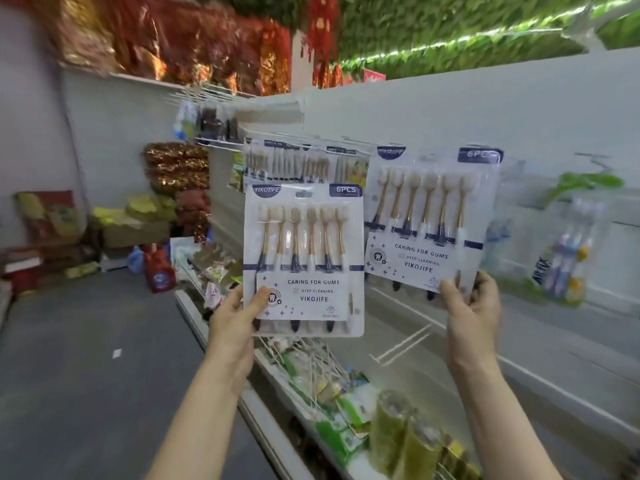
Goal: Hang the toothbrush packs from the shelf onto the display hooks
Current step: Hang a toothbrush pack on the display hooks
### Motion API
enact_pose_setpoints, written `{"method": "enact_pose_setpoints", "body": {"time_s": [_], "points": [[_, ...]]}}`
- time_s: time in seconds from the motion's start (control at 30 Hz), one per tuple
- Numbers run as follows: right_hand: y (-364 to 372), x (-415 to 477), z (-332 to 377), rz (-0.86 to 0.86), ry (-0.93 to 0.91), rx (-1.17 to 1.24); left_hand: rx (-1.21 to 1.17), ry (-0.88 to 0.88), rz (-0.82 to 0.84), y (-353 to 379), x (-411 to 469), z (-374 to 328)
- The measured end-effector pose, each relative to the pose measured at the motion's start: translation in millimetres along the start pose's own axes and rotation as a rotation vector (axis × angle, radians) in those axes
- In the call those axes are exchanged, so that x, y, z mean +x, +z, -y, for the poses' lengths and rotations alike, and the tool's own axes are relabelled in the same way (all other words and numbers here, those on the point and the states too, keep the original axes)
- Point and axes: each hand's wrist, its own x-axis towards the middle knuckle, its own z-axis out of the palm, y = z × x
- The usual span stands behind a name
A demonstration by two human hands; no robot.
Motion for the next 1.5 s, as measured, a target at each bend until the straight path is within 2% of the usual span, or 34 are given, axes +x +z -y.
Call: {"method": "enact_pose_setpoints", "body": {"time_s": [0.2,0.4,0.57,0.8,1.07,1.3,1.5], "points": [[128,46,-56,0.060,0.046,-0.037,-0.012,0.024,-0.027,-28,128,-27],[224,75,-107,0.081,0.070,-0.077,-0.052,0.048,-0.029,-70,230,-37],[323,96,-140,0.031,0.071,-0.058,-0.054,0.040,0.051,-109,336,-53],[448,116,-171,-0.111,0.111,-0.026,-0.023,-0.025,0.248,-143,469,-88],[500,129,-192,-0.268,0.095,-0.053,-0.032,-0.141,0.382,-145,555,-92],[512,156,-220,-0.332,0.054,-0.028,-0.067,-0.132,0.453,-132,593,-75],[508,186,-244,-0.371,0.105,-0.029,-0.064,-0.121,0.496,-117,615,-69]]}}
